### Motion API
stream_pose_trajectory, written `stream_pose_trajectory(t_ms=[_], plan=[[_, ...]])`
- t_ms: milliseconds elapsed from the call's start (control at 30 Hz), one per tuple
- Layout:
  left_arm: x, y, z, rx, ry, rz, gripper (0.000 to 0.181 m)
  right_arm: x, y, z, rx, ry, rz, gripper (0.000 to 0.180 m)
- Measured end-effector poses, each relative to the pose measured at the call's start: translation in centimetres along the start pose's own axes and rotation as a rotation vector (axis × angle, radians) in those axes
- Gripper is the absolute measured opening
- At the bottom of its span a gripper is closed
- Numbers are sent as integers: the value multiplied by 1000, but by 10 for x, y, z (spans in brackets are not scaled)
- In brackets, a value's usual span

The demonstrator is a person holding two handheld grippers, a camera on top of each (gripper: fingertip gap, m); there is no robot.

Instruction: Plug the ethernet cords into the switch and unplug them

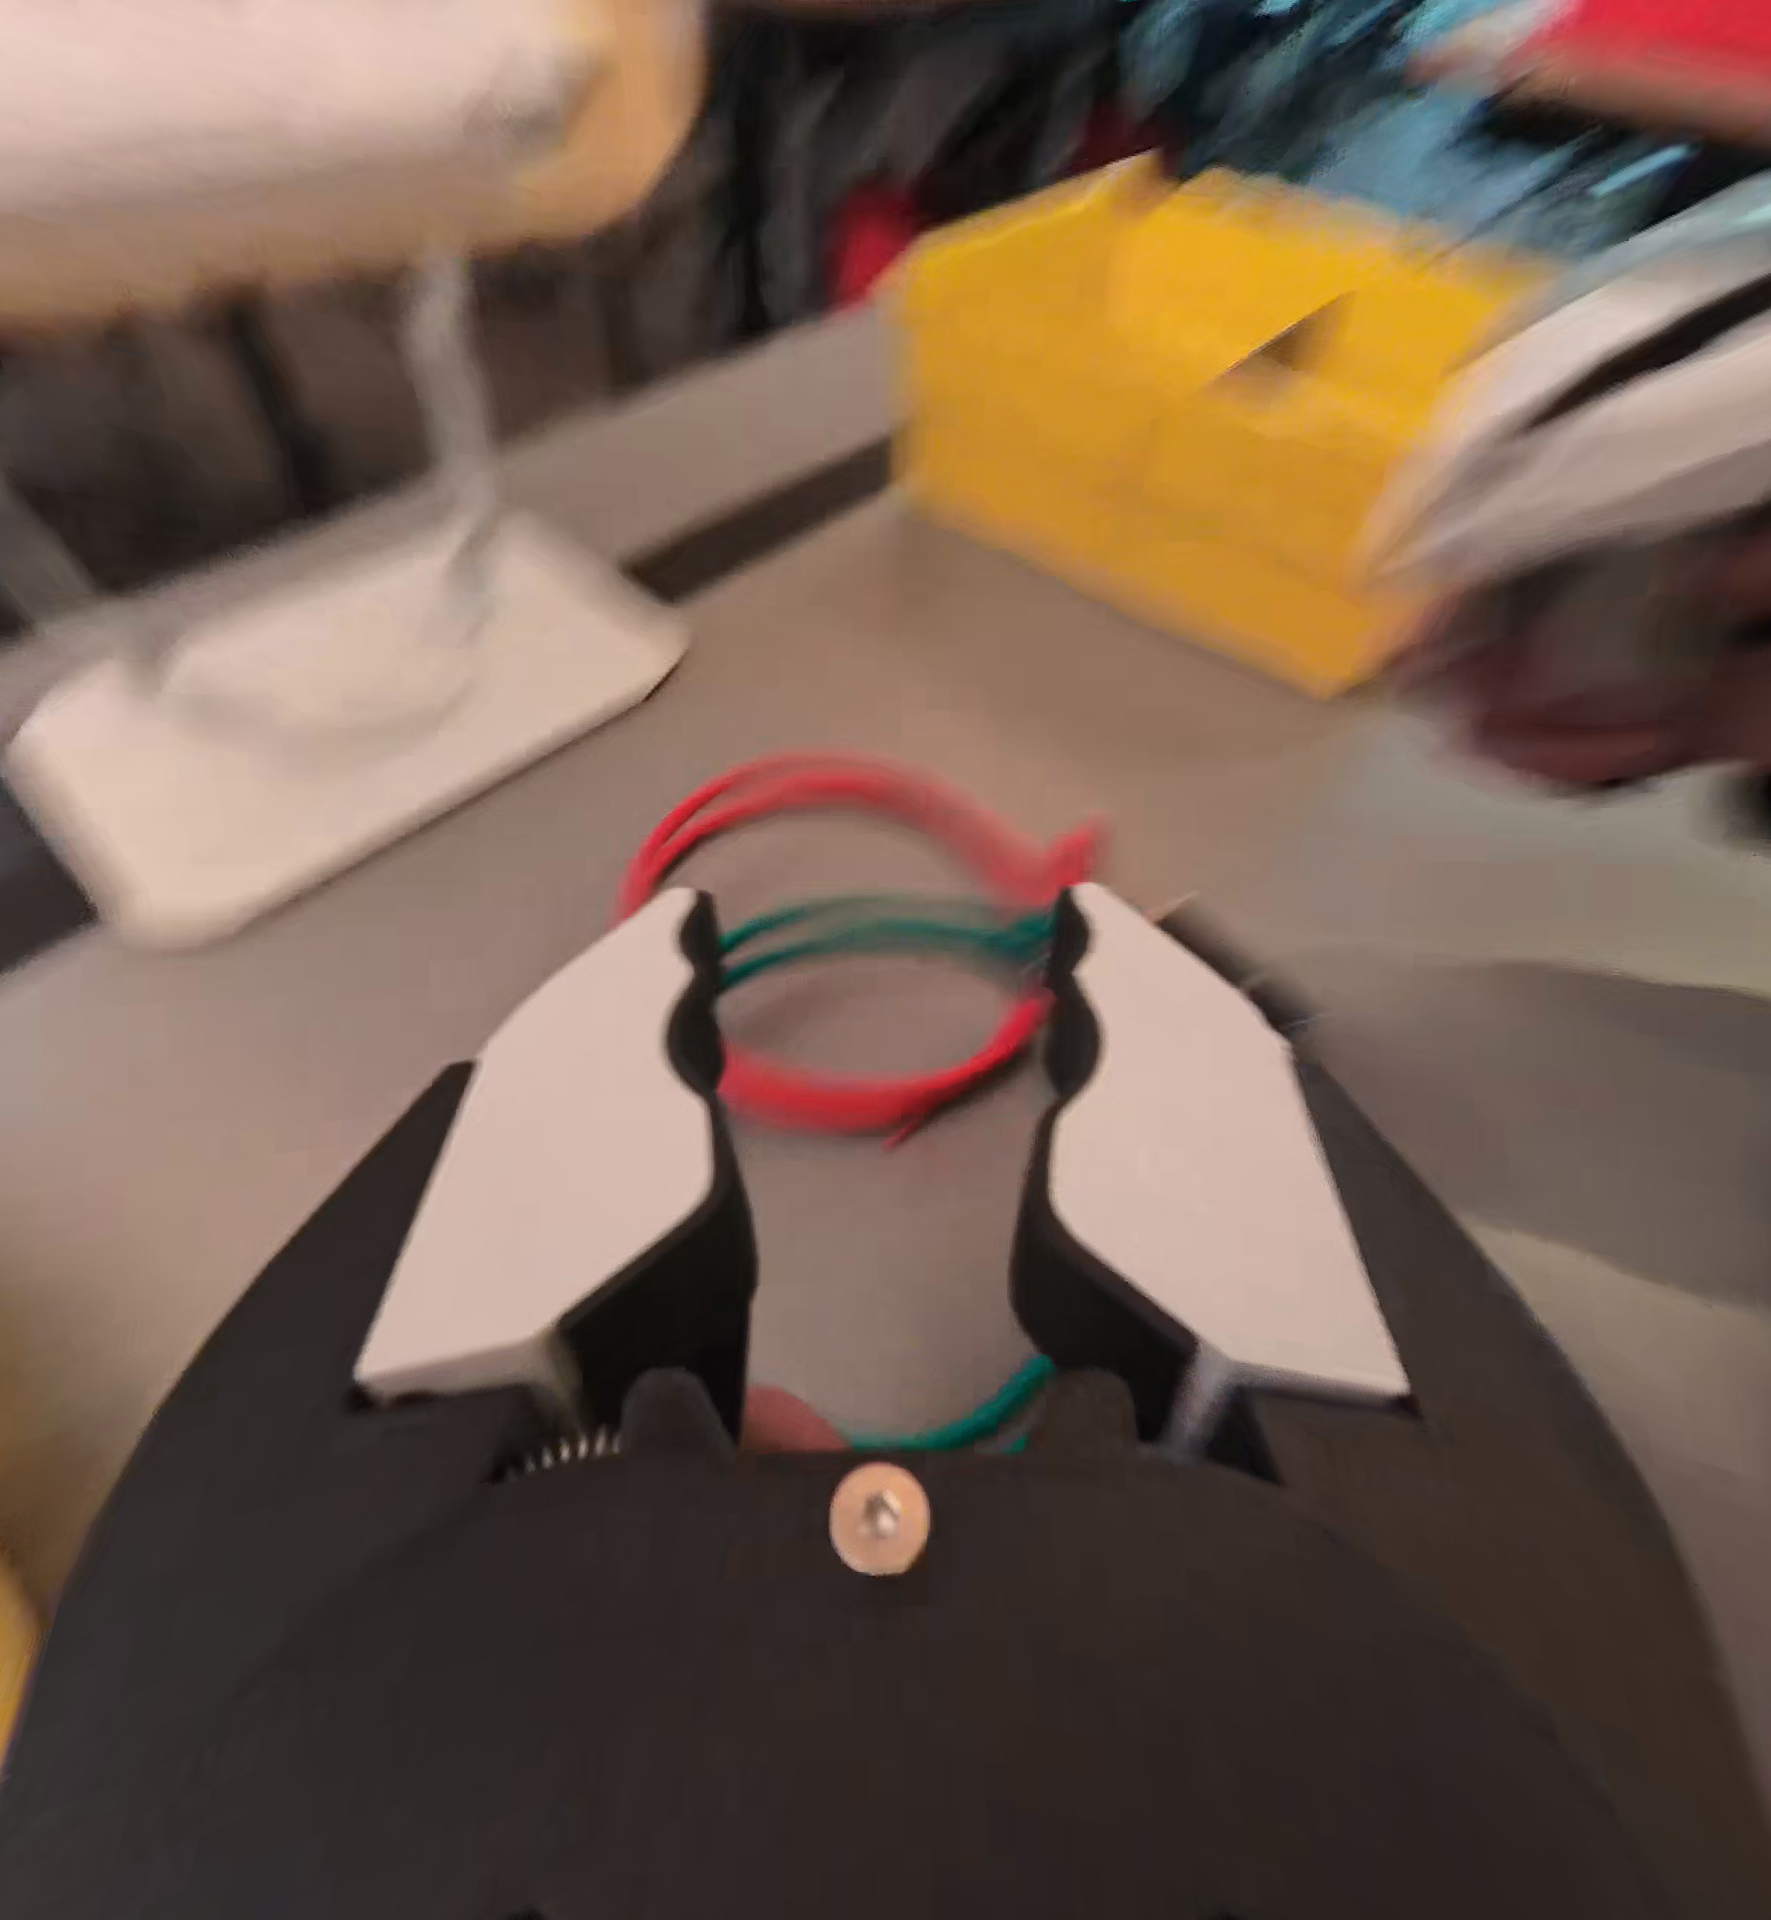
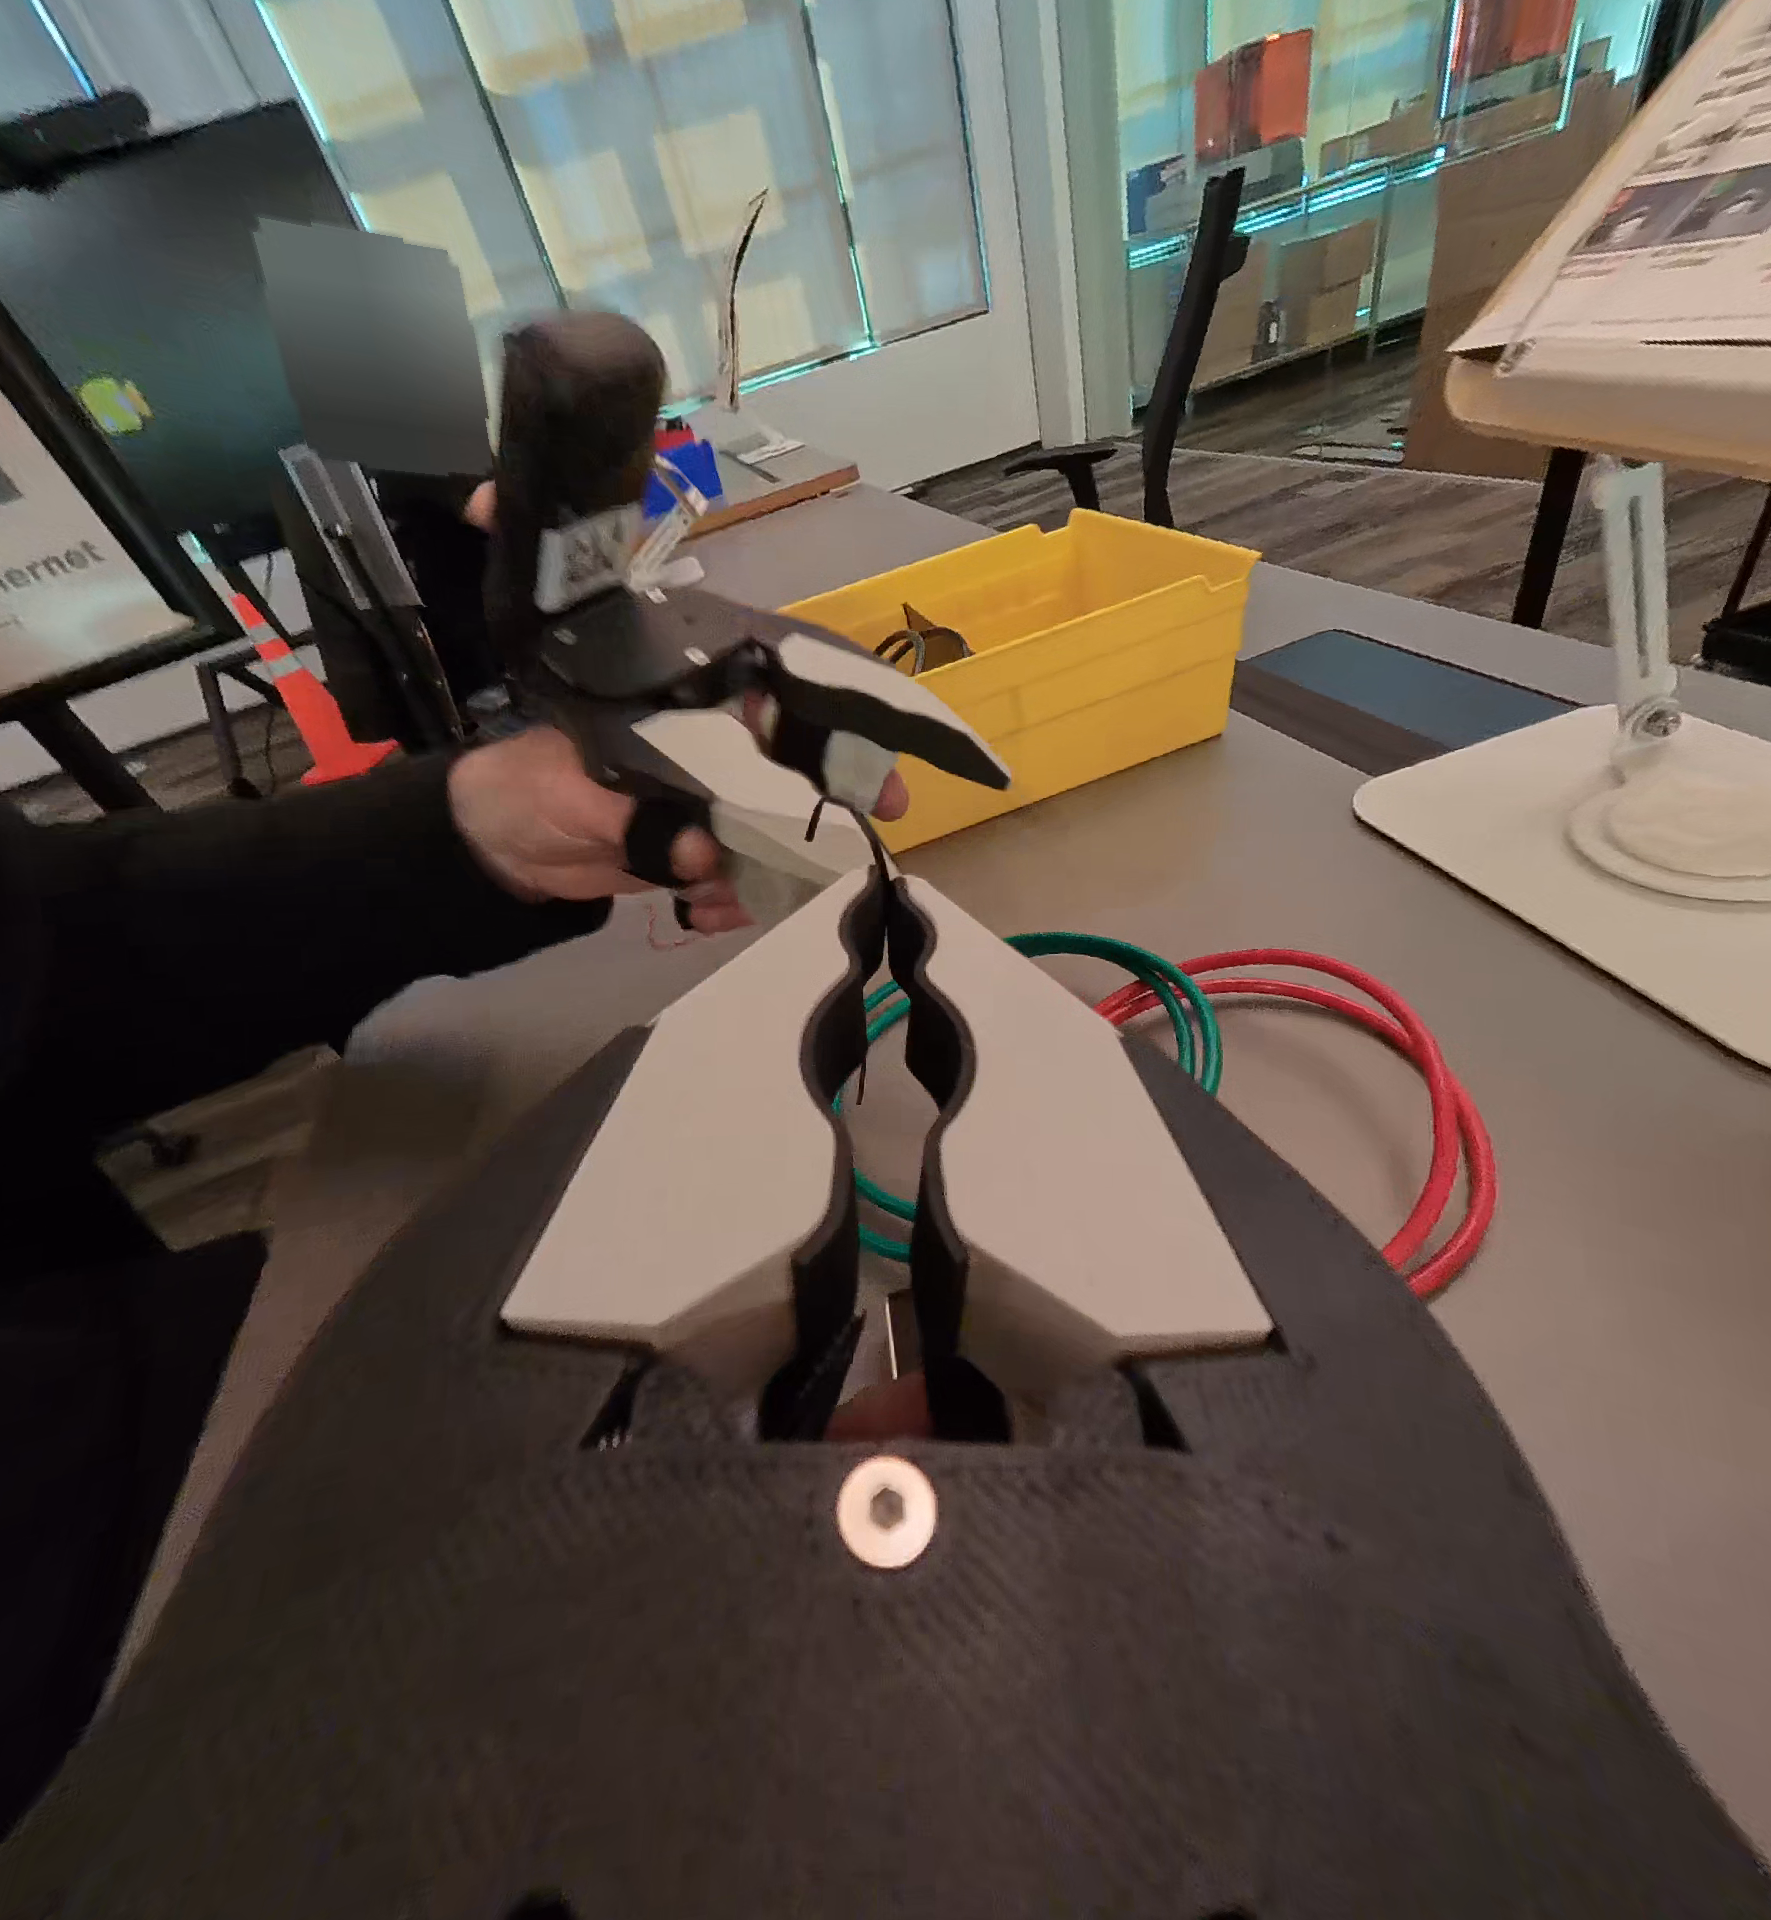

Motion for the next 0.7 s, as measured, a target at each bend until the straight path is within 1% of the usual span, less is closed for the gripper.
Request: stream_pose_trajectory(t_ms=[100, 133, 200, 300, 467, 500, 600, 667, 700], plan=[[31, -2, 40, -181, 27, 99, 37, -3, -6, -12, 39, 102, -20, 0], [37, -3, 48, -211, 46, 112, 36, -3, -8, -15, 46, 134, -32, 0], [44, -5, 59, -281, 86, 125, 23, -1, -11, -22, 53, 196, -43, 0], [49, -4, 65, -342, 148, 157, 13, 2, -13, -29, 64, 252, -60, 0], [47, -1, 67, -410, 184, 130, 31, 4, -12, -27, 30, 273, -77, 0], [47, 0, 67, -412, 184, 133, 31, 4, -12, -26, 19, 279, -82, 0], [45, -2, 70, -385, 105, 113, 33, 5, -12, -24, -10, 322, -102, 0], [43, -6, 73, -348, 44, 99, 29, 5, -13, -25, -24, 347, -113, 0], [43, -6, 71, -318, 19, 100, 22, 5, -13, -25, -29, 361, -119, 0]])
Point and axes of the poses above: each gripper's, where its closed fingertips meet, y back along the fingers, x out of its top, z = x × y across the jaws, the point moved 6 cm from there along y, back along the fingers, and after that the axes turned 14 degrees about z, right-handed, at the moved point
